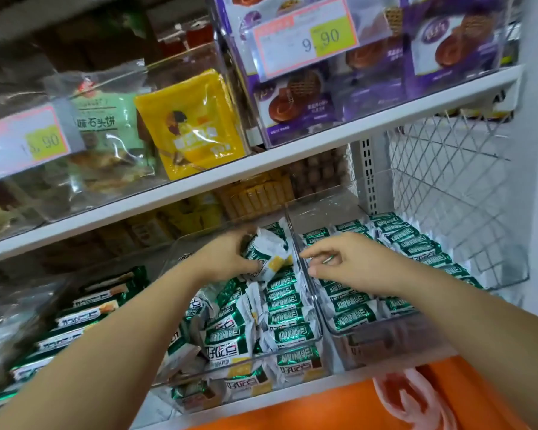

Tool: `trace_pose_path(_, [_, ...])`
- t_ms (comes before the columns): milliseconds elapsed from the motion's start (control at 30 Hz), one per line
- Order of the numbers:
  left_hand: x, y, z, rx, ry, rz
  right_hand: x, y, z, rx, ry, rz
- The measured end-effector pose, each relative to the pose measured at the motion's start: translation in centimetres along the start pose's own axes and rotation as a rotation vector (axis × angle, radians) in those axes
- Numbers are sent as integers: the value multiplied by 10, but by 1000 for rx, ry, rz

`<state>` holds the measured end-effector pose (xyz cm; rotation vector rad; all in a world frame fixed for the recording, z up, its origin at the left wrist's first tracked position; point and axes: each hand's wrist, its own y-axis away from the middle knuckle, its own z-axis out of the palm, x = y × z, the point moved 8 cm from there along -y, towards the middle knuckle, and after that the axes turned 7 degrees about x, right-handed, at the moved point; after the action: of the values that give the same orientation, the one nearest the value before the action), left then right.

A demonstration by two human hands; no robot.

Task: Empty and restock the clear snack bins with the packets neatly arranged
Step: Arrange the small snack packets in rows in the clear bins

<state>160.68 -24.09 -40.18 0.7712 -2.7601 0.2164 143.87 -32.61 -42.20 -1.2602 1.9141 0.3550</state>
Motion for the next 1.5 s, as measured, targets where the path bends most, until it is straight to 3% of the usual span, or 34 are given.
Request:
trace_pose_path(200, [17,-16,22,-70,-314,105,1,-6,0,26,-2,11])
trace_pose_path(500, [20,-20,29,29,-497,127,0,-9,-2,75,-1,0])
trace_pose_path(800, [-33,36,-41,219,-168,-141,-4,-7,2,27,55,-7])
trace_pose_path(1033, [-34,65,-15,-59,-112,-228,-9,-4,4,-6,65,12])
trace_pose_path(1133, [-21,68,-26,63,-132,-162,-12,-3,2,23,90,5])
trace_pose_path(1200, [-9,75,-39,217,-1,-86,-23,-3,-14,202,119,-57])
trace_pose_path(1267, [9,86,-44,301,223,15,-35,-3,-25,298,-8,-85])
trace_pose_path(1300, [19,92,-44,311,321,67,-39,-5,-23,254,-132,-68])
trace_pose_path(1433, [52,108,-34,337,504,212,-50,3,17,-207,-878,194])
trace_pose_path(1500, [62,112,-34,346,514,246,-53,14,31,-397,-1055,276])
